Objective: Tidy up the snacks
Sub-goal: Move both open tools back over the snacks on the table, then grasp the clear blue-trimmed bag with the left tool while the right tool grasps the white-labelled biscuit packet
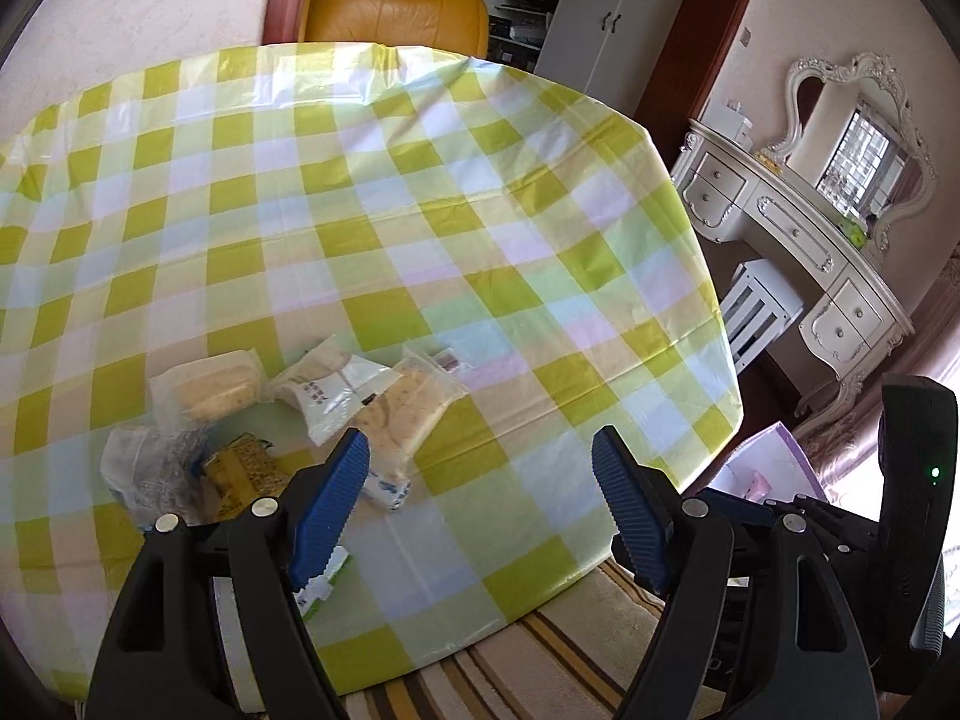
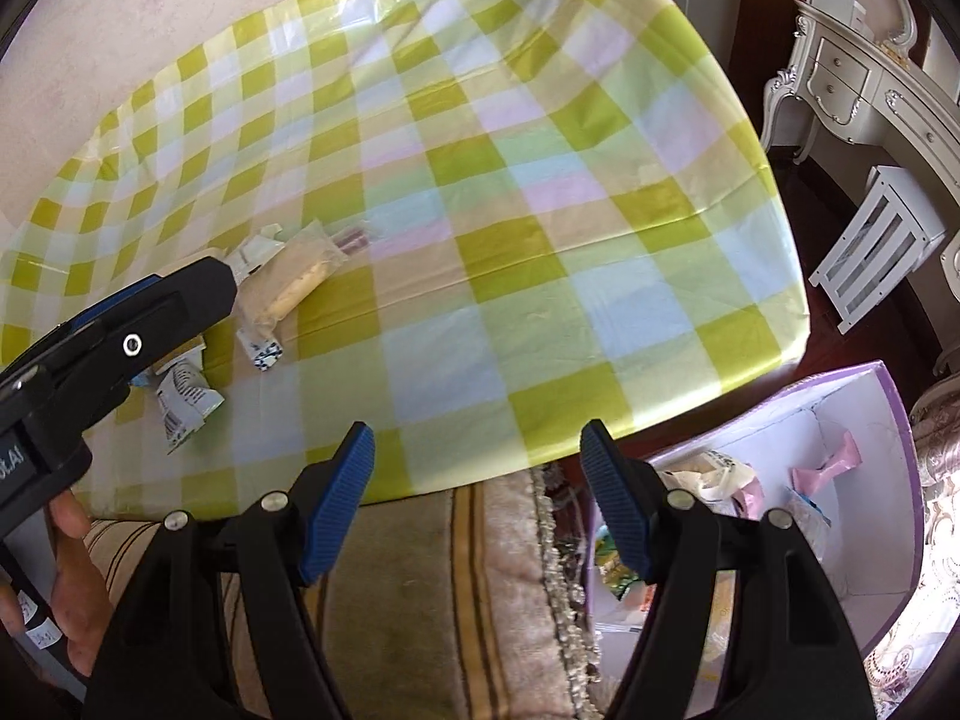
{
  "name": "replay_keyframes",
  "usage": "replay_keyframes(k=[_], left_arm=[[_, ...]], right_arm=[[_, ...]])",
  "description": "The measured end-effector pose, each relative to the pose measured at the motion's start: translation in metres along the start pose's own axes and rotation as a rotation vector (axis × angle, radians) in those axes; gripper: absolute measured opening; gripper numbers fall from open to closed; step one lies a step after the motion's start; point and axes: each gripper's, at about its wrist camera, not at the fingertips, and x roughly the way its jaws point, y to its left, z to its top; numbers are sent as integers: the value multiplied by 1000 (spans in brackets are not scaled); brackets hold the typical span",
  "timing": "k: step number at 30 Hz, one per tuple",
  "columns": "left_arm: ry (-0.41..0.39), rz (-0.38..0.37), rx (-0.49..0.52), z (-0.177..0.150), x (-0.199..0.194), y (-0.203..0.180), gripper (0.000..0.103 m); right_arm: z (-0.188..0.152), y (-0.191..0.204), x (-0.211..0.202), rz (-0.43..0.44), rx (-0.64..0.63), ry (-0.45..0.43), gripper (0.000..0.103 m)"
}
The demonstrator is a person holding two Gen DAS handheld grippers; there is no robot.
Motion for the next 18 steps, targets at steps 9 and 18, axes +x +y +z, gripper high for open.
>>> replay_keyframes(k=[9, 18], left_arm=[[-40, 129, -135, -4, -20, 75, 74], [-1, 240, -235, -20, -20, 140, 74]], right_arm=[[4, 38, 15, 52, -44, 25, 76], [18, 58, 30, 82, -53, 15, 76]])
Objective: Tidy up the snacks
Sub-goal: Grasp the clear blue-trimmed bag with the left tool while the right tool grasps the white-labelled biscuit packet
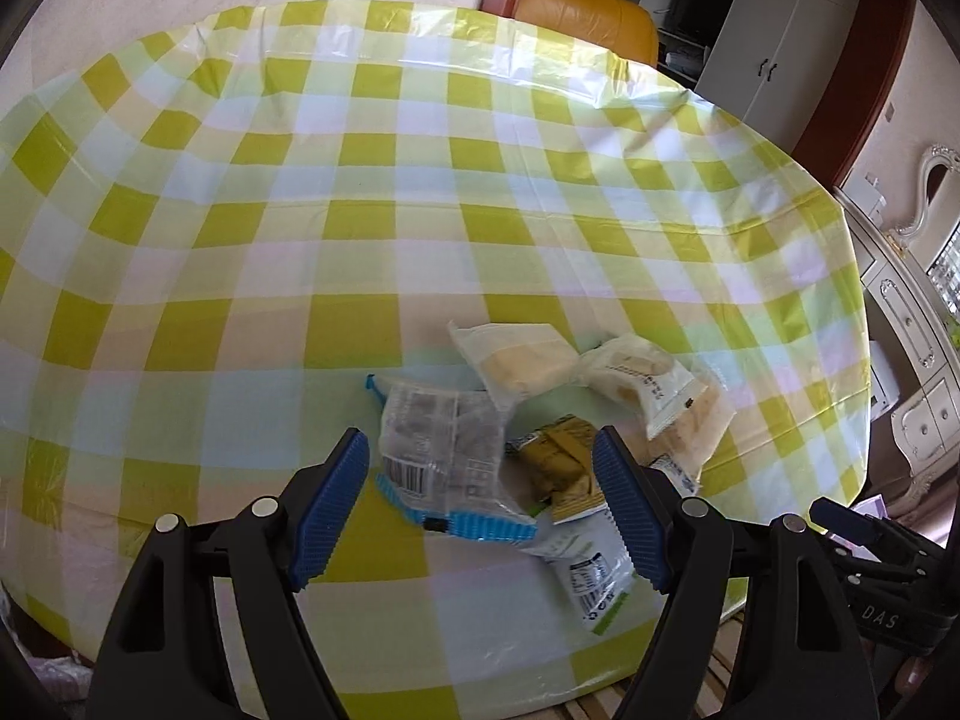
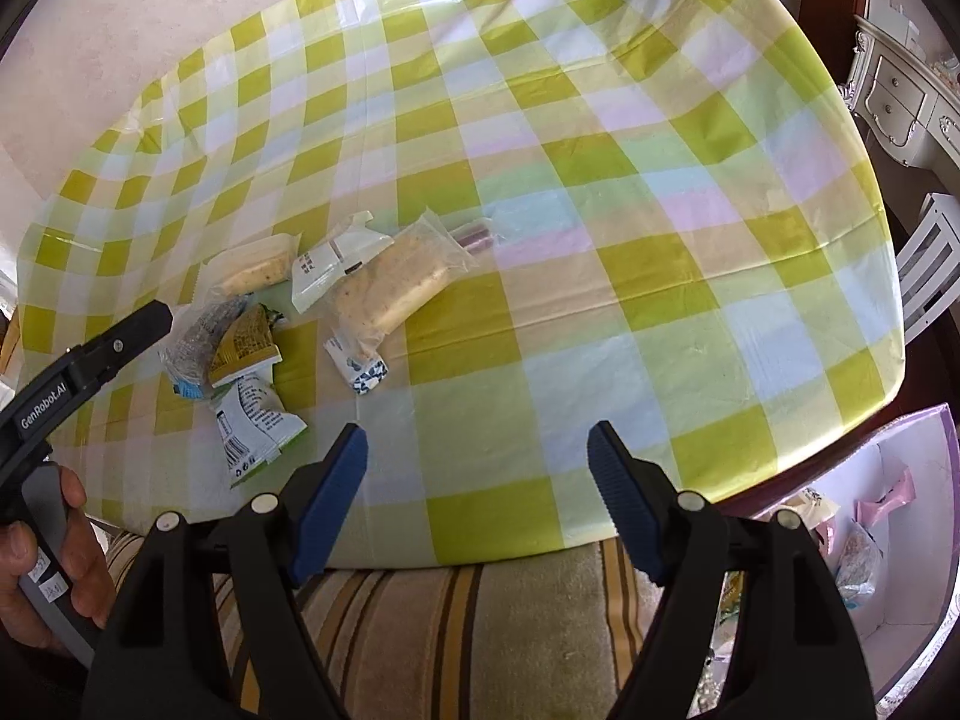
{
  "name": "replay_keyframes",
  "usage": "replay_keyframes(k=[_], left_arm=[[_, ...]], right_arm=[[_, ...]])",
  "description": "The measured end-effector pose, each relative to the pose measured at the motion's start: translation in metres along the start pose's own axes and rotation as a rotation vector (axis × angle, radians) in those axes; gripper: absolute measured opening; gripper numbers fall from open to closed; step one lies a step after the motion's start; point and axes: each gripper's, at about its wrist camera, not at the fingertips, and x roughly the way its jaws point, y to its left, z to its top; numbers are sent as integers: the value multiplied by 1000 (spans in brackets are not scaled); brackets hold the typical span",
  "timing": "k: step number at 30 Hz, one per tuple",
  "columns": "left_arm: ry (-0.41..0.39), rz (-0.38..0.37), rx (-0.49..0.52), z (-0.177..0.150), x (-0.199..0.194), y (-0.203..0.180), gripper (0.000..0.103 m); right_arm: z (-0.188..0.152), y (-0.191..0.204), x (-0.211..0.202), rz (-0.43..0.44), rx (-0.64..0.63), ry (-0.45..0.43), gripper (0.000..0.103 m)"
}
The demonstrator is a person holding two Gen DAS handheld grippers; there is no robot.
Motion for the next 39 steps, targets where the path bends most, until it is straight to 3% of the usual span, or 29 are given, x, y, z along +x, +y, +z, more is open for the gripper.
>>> replay_keyframes(k=[6, 15, 23, 35, 39], left_arm=[[35, -5, -16, -3, 13, 13, 74], [66, -30, -23, -4, 28, 18, 74], [87, -42, -35, -4, 38, 23, 68], [101, -70, -43, -4, 44, 25, 56], [99, -71, -45, -4, 43, 25, 55]], right_arm=[[15, 19, 12, -9, -21, -34, 76], [45, 67, 22, -91, -290, -91, 77], [69, 90, 51, -129, -412, -61, 77], [76, 111, 85, -171, -511, -9, 76], [78, 110, 89, -170, -507, 2, 62]])
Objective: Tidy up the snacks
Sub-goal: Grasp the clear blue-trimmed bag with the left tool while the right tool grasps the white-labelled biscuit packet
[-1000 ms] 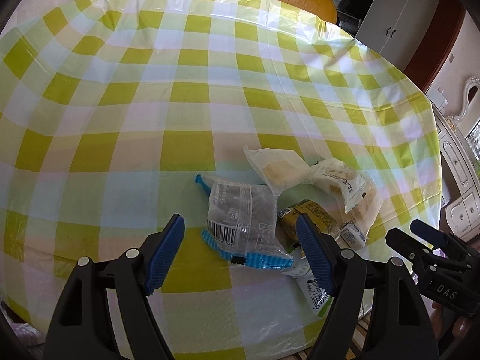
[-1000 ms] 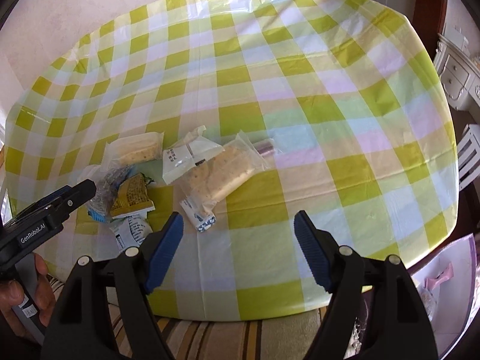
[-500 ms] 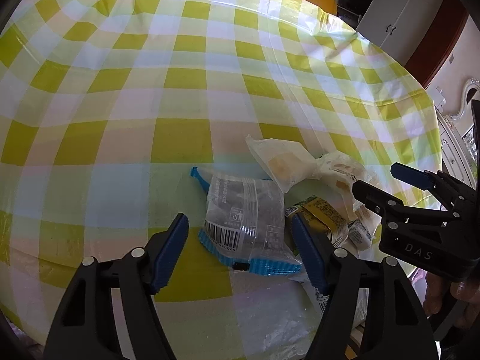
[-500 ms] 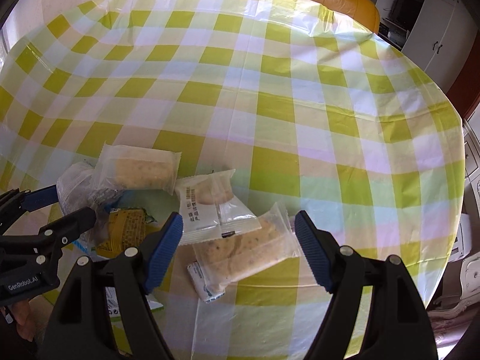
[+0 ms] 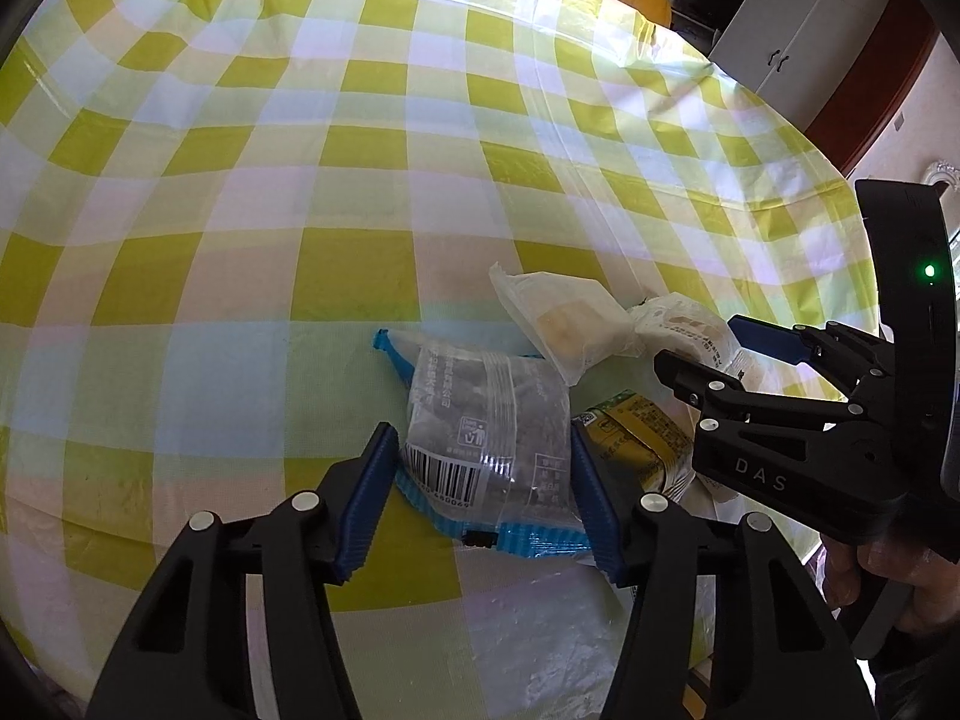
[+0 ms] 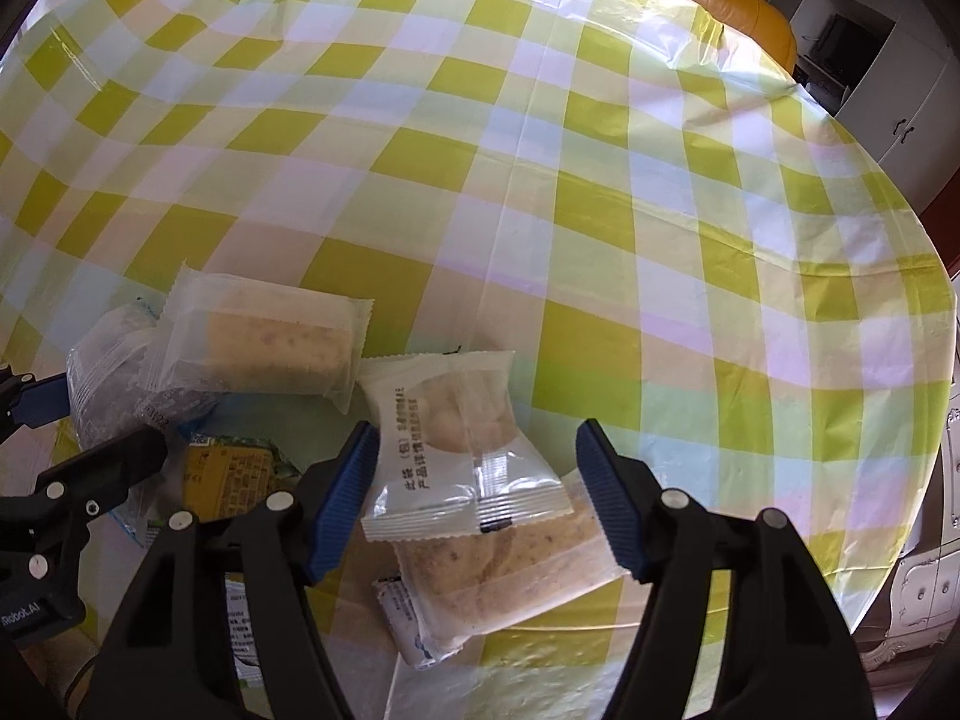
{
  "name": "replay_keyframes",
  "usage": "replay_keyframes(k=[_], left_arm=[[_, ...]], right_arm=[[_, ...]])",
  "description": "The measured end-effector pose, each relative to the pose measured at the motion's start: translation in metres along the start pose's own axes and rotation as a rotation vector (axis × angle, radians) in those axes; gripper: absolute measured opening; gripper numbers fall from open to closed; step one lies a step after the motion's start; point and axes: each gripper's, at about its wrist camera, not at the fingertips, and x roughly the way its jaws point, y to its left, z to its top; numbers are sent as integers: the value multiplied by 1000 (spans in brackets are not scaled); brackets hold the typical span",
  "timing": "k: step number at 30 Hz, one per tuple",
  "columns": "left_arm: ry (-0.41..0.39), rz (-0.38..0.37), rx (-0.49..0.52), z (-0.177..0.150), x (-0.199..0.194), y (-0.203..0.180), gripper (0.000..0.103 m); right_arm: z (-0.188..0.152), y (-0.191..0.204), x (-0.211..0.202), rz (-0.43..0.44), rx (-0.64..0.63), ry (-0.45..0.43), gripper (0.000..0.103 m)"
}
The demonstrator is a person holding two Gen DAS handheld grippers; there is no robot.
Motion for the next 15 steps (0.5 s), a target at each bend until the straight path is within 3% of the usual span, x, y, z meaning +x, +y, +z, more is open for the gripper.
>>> replay_keyframes(k=[8, 15], left_arm=[[-12, 17, -8, 1, -3, 1, 52], [-36, 61, -58, 0, -9, 11, 50]], right_arm=[[1, 3, -2, -12, -14, -18, 53], [4, -7, -13, -21, 51, -62, 48]])
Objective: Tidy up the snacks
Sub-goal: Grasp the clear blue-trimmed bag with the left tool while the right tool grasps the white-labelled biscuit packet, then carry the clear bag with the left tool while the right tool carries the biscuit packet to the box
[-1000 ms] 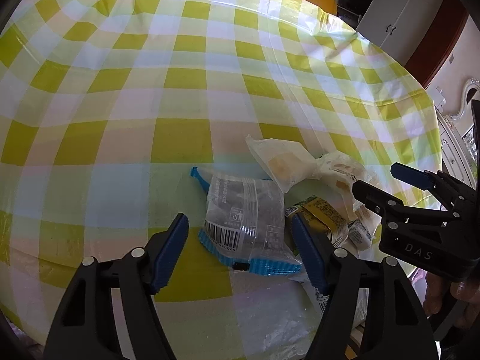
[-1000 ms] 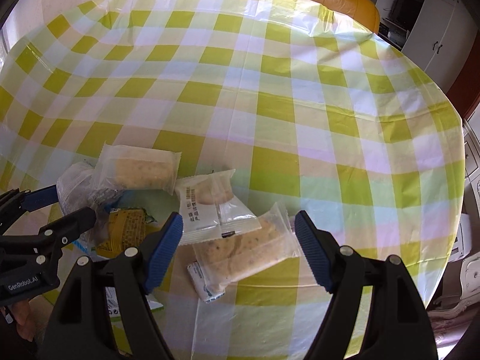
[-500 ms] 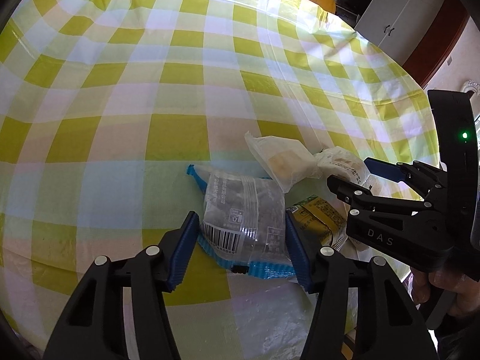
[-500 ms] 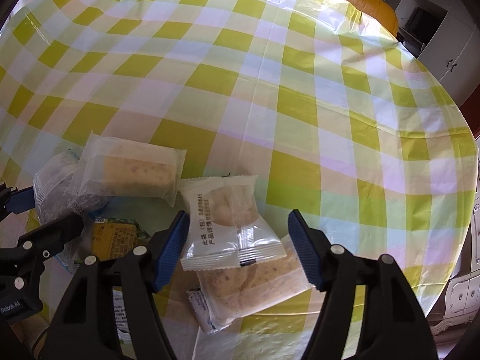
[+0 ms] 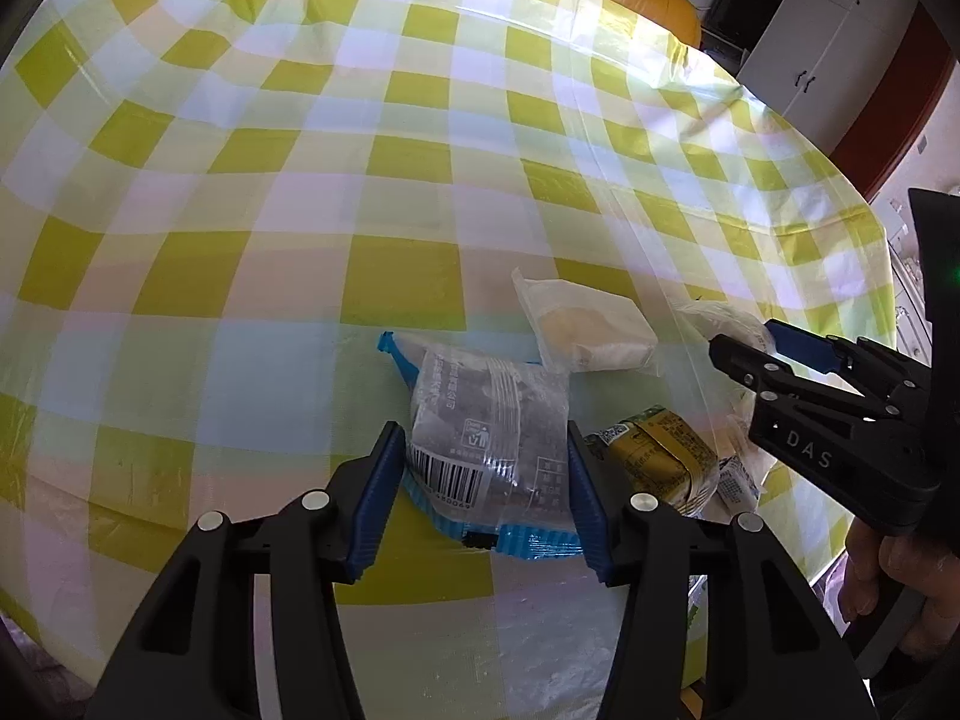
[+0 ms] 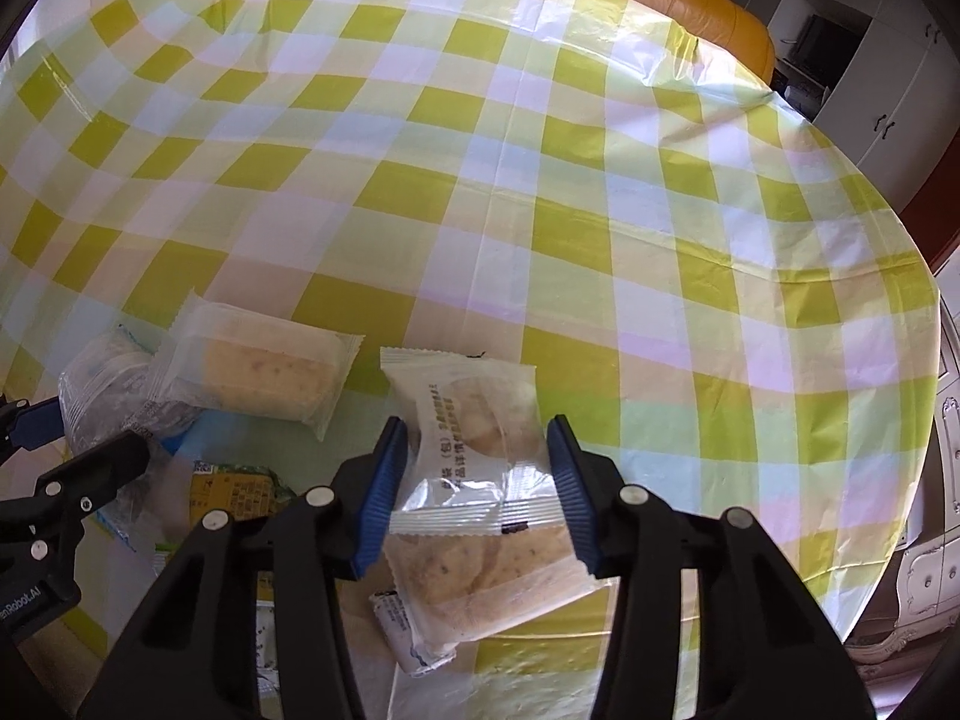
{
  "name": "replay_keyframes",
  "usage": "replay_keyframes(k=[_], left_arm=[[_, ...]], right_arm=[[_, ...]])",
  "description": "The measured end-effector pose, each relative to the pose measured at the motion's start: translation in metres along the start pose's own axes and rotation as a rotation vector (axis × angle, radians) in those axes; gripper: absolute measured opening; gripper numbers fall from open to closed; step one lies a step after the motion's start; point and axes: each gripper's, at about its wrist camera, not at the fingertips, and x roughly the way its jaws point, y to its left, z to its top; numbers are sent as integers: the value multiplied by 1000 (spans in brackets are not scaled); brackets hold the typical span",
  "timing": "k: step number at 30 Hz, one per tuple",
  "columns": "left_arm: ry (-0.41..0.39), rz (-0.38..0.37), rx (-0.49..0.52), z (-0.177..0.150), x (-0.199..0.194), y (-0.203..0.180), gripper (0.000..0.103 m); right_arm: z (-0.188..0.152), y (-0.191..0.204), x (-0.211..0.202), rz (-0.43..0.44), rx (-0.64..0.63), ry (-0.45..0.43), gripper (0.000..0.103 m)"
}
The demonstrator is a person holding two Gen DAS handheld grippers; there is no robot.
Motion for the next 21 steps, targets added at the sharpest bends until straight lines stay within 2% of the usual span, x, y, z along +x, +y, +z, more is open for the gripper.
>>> replay_keyframes(k=[13, 21], left_arm=[[-61, 50, -85, 1, -13, 16, 49], [-116, 89, -106, 3, -25, 19, 49]], right_arm=[[0, -18, -35, 3, 105, -86, 45], [-10, -32, -56, -2, 151, -105, 45]])
